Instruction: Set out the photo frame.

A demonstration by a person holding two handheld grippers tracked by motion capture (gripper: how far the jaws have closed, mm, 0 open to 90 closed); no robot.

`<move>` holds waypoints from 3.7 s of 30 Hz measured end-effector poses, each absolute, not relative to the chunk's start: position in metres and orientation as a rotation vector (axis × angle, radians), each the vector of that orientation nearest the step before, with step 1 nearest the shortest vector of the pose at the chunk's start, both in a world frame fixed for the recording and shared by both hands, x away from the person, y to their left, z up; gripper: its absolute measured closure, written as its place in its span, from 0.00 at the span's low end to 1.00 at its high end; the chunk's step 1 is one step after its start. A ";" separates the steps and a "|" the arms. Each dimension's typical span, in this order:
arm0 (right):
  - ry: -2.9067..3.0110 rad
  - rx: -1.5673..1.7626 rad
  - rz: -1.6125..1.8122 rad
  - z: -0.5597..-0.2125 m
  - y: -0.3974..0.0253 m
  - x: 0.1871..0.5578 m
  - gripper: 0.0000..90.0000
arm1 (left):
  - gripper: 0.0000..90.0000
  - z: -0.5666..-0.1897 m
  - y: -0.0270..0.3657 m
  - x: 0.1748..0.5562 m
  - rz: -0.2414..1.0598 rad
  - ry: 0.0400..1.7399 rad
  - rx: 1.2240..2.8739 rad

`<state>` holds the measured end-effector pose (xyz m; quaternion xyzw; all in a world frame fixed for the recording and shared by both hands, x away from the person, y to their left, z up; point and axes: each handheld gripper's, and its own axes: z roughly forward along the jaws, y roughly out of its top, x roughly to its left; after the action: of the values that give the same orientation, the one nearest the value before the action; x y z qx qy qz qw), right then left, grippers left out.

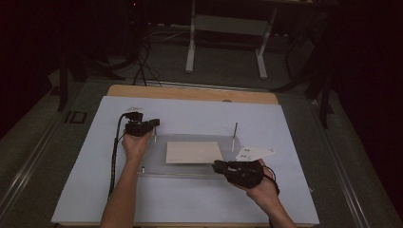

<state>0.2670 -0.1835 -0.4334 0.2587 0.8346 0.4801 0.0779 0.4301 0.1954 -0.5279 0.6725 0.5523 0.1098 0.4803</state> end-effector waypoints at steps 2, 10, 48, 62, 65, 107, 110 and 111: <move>2.501 0.743 1.425 -0.435 -0.182 0.262 0.92 | 0.94 -0.528 0.195 0.430 0.267 1.348 1.642; 2.467 0.705 1.480 -0.442 -0.177 0.242 0.99 | 0.94 -0.528 0.195 0.431 0.264 1.350 1.643; 2.358 0.782 1.463 -0.463 -0.156 0.243 1.00 | 0.81 -0.527 0.201 0.437 0.196 1.341 1.647; 2.323 0.811 1.492 -0.454 -0.161 0.253 1.00 | 0.70 -0.512 0.208 0.421 0.288 1.241 1.722; 2.320 0.818 1.495 -0.454 -0.161 0.254 1.00 | 0.69 -0.508 0.210 0.415 0.306 1.219 1.723; 2.243 0.842 1.541 -0.430 -0.159 0.277 1.00 | 0.52 -0.503 0.228 0.321 0.448 0.908 1.826; 2.240 0.841 1.544 -0.429 -0.159 0.278 1.00 | 0.49 -0.499 0.221 0.321 0.467 0.870 1.819; 2.240 0.841 1.542 -0.429 -0.159 0.279 1.00 | 0.46 -0.497 0.220 0.321 0.470 0.848 1.807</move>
<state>0.2788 -0.1587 -0.4290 0.2923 0.7783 0.5359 0.1470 0.3211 0.2202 -0.4969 0.7533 0.3536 0.1959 0.5188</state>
